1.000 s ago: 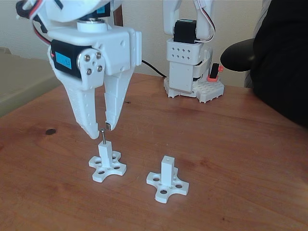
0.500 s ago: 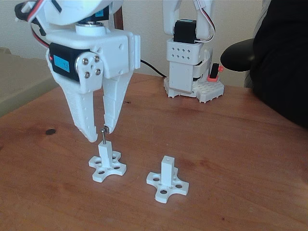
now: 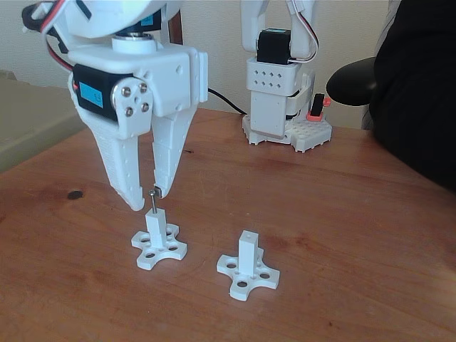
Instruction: Grab the screw and set it in the hole.
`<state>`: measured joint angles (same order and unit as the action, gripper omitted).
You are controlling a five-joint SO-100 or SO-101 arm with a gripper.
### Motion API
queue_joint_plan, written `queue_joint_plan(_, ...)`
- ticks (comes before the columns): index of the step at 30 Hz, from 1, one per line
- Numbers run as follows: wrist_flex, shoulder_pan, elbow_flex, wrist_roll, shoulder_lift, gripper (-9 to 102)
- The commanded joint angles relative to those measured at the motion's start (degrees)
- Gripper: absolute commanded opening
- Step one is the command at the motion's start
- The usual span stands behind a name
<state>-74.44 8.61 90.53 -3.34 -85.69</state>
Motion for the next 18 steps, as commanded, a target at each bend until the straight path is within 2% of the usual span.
queue_joint_plan(1, 0.09, 0.53, -4.66, 0.88, -0.62, 8)
queue_joint_plan(18, -0.79, -0.53, -5.19, 0.62, -0.62, 8)
